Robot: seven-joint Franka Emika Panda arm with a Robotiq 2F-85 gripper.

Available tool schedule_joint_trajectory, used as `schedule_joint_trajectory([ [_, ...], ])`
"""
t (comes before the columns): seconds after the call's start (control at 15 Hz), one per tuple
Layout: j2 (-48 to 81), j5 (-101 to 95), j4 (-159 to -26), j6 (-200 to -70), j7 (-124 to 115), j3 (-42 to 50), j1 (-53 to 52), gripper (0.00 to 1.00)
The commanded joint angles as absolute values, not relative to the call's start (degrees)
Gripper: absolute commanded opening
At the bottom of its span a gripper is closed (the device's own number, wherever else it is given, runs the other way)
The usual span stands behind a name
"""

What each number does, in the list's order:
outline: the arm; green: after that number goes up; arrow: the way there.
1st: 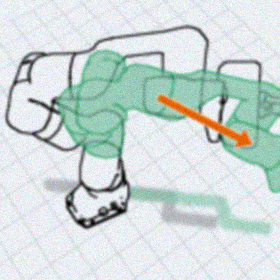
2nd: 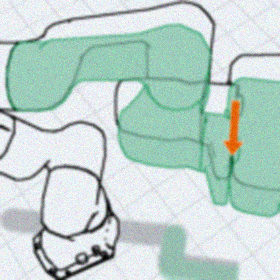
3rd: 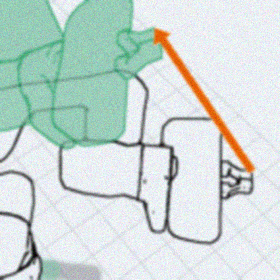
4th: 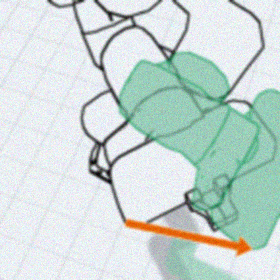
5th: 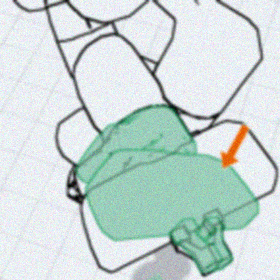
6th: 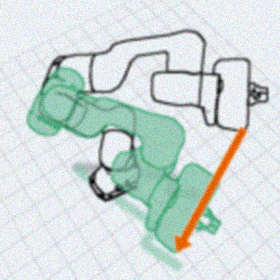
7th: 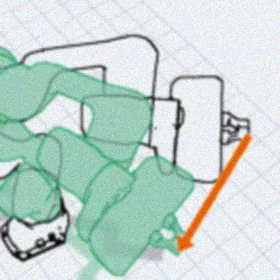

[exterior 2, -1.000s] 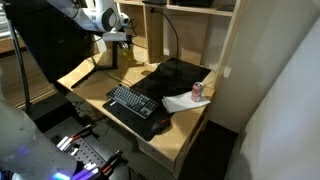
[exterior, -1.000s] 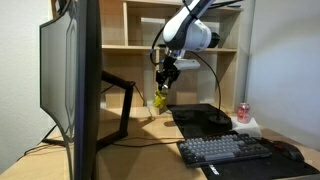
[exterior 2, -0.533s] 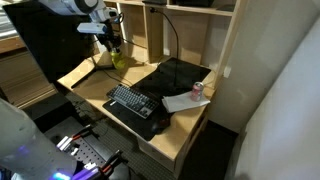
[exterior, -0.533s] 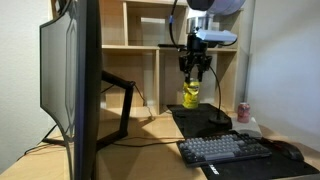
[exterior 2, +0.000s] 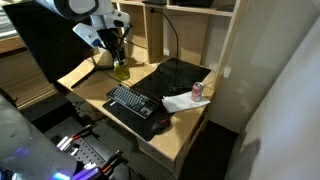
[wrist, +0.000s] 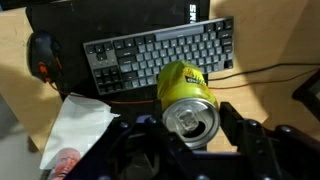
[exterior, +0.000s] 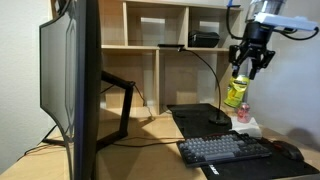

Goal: Move the mouse to the bottom of the table, the take the two cans and put them on the paper

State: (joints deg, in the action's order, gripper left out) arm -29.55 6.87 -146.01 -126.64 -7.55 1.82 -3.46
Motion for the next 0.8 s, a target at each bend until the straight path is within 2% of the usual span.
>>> schedule_joint_trajectory([
  [0.0, -30.5, 7.7, -146.9, -126.6, -5.7, 2.0, -1.5, 0.59],
  [0.2, -30.5, 7.5, -146.6, -126.6, -6.3, 0.7, -1.7, 0.59],
  [0.27, -27.2, 6.2, -145.0, -126.5, -7.7, 0.1, -0.8, 0.34],
  [0.73, -7.8, 4.9, -129.6, -132.3, -17.0, 6.5, 9.3, 0.34],
])
